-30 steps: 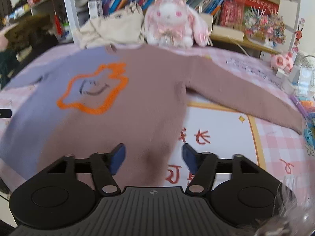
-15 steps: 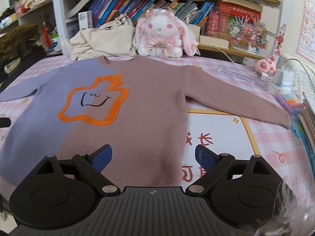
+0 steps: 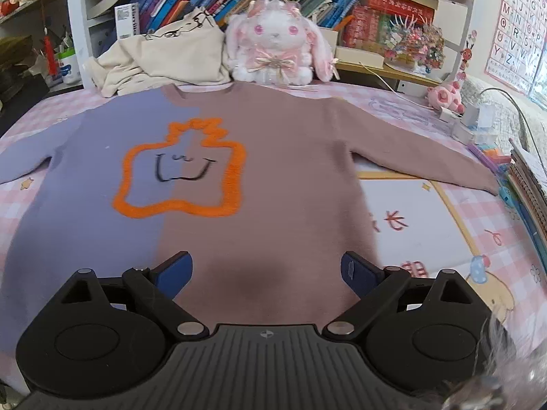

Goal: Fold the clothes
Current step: 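Move the left gripper over the lavender sleeve cuff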

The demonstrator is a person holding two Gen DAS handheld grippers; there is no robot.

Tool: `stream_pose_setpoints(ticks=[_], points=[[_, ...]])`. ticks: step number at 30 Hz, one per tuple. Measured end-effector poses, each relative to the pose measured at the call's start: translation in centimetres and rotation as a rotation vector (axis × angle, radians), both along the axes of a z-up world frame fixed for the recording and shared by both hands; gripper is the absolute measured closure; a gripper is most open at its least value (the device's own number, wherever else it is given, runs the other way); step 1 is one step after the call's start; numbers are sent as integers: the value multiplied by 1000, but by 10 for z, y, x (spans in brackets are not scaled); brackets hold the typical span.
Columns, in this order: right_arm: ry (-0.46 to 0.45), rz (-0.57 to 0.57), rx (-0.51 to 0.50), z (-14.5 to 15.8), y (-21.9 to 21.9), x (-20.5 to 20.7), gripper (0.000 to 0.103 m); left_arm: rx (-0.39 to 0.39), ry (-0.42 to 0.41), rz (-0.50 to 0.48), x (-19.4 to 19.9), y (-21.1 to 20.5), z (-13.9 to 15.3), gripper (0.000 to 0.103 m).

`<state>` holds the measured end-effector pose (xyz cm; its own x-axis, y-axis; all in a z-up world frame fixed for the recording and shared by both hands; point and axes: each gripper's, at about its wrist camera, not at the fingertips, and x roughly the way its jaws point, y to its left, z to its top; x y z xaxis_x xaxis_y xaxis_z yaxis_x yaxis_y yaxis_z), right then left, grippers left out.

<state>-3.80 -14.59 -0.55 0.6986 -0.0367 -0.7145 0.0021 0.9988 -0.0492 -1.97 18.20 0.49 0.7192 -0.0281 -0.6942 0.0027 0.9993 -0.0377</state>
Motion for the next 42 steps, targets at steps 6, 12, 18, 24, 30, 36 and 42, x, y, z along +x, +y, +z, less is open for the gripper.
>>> stream_pose_setpoints(ticks=[6, 12, 18, 24, 30, 36, 42], points=[[-2, -8, -17, 0, 32, 2, 9, 6, -15, -20, 9, 27, -2, 17], [-11, -12, -7, 2, 51, 3, 7, 20, -12, 40, 25, 64, -5, 17], [-11, -12, -14, 2, 65, 5, 6, 22, -18, 121, 43, 102, -5, 16], [-7, 19, -46, 2, 81, 6, 6, 17, -37, 187, 58, 131, -2, 13], [-23, 28, -67, 6, 88, 11, 6, -6, -52, 220, 66, 143, -1, 13], [-34, 48, -77, 9, 96, 16, 6, -11, -60, 218, 63, 144, -1, 13], [-42, 67, -80, 11, 103, 17, 6, -15, -58, 221, 62, 148, -1, 12]])
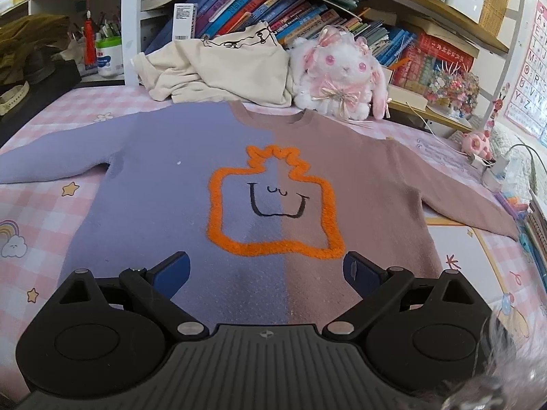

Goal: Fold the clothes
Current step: 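Move the left gripper over the lavender sleeve cuff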

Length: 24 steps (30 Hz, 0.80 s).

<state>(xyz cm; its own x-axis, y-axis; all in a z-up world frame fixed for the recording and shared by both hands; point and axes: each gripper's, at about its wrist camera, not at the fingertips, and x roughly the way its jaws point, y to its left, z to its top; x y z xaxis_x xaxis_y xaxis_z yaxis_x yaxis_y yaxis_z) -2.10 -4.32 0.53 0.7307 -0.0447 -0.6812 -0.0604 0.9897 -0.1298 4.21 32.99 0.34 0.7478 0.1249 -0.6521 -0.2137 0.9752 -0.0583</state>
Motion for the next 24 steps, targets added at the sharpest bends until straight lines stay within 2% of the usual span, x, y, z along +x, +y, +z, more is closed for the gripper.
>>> stream_pose_setpoints(ticks=[13, 19, 24], points=[[9, 10, -30, 0, 5, -7, 6, 6, 64, 33, 29, 16, -15, 12], [1, 16, -58, 2, 3, -17, 6, -32, 21, 17, 34, 20, -17, 13], [19, -1, -65, 0, -2, -20, 6, -60, 12, 55, 42, 24, -21, 14]])
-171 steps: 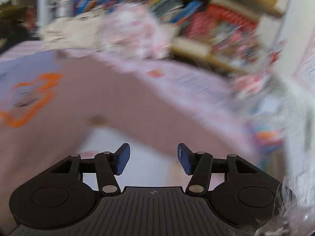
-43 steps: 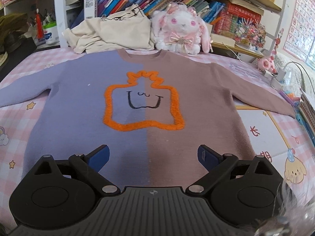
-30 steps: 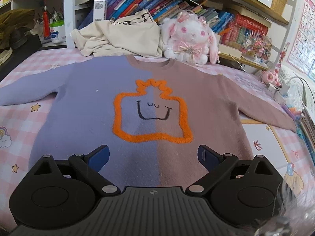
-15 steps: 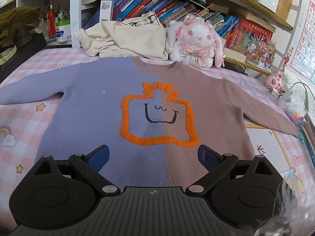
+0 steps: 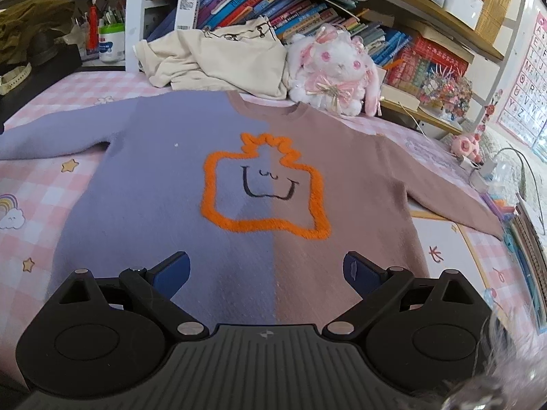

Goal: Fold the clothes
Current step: 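Move the left gripper over the lavender sleeve cuff, then grasp the lavender sleeve cuff with the left gripper and lift it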

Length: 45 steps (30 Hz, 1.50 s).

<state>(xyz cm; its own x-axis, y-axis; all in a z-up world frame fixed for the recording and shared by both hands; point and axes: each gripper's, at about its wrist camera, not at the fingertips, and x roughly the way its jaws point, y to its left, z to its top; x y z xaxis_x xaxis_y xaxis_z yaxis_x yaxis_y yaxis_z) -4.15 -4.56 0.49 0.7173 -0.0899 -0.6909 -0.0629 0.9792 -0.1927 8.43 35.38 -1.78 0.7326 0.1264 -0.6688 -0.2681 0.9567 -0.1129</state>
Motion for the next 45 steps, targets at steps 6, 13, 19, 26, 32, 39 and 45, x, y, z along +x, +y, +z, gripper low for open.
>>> stream_pose_setpoints(ticks=[6, 13, 19, 26, 32, 39, 45], points=[[11, -23, -10, -1, -8, -2, 6, -89, 6, 103, -8, 19, -11, 23], [12, -29, -10, -3, -9, 0, 6, -180, -23, 137, -16, 24, -19, 54], [13, -5, -16, -3, -4, 3, 6, -491, -68, 103, -12, 23, -23, 61], [19, -12, -15, -2, -3, 4, 6, -592, -64, 105, -10, 8, -31, 58], [11, -20, -19, -1, -5, 1, 6, -690, -125, 296, -15, 52, -36, 61], [21, -25, -15, -2, -6, 0, 6, -734, -154, 328, -15, 58, -41, 63], [31, 7, -25, -5, -3, -4, 6, -765, -133, 410, -22, 68, -51, 98]])
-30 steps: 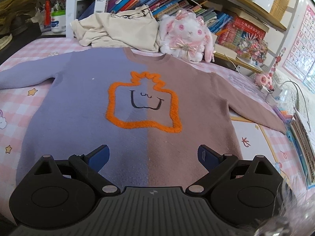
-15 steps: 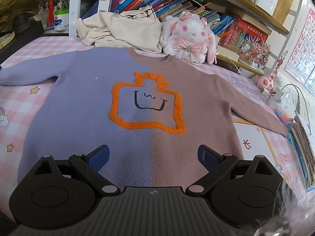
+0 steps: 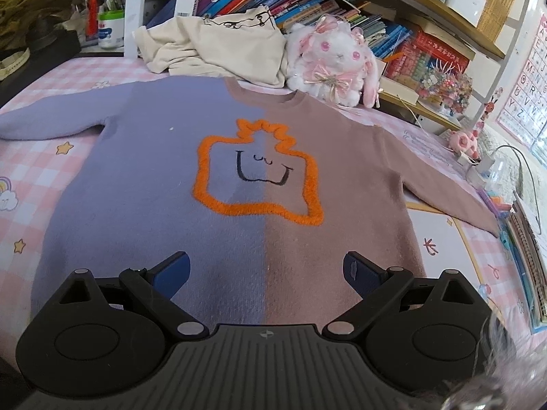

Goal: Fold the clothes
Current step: 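Grasp the lavender sleeve cuff with the left gripper and lift it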

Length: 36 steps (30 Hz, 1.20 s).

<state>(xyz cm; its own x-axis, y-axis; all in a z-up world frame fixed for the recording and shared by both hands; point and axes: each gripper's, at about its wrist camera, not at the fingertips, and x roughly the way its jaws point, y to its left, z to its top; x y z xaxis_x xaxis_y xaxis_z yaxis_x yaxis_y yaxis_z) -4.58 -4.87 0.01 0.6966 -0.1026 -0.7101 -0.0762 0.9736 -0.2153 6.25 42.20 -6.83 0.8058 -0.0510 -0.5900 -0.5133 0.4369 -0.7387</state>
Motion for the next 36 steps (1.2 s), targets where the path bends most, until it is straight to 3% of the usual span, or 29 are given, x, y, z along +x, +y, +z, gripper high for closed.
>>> stream_pose_setpoints(ticks=[2, 8, 16, 26, 36], points=[[0, 2, 7, 0, -3, -3, 6, -1, -9, 6, 1, 2, -1, 99], [0, -54, 36, 0, -24, -9, 6, 130, 24, -41, 12, -8, 14, 99], [10, -139, 95, -4, -64, -8, 4, 232, -131, -121, 19, -37, 64, 99], [-17, -87, 104, -3, -105, 1, 3, 333, -312, -278, 41, -139, 139, 99], [-19, 5, 98, -7, -160, 9, 3, 346, -386, -433, 63, -263, 172, 99]])
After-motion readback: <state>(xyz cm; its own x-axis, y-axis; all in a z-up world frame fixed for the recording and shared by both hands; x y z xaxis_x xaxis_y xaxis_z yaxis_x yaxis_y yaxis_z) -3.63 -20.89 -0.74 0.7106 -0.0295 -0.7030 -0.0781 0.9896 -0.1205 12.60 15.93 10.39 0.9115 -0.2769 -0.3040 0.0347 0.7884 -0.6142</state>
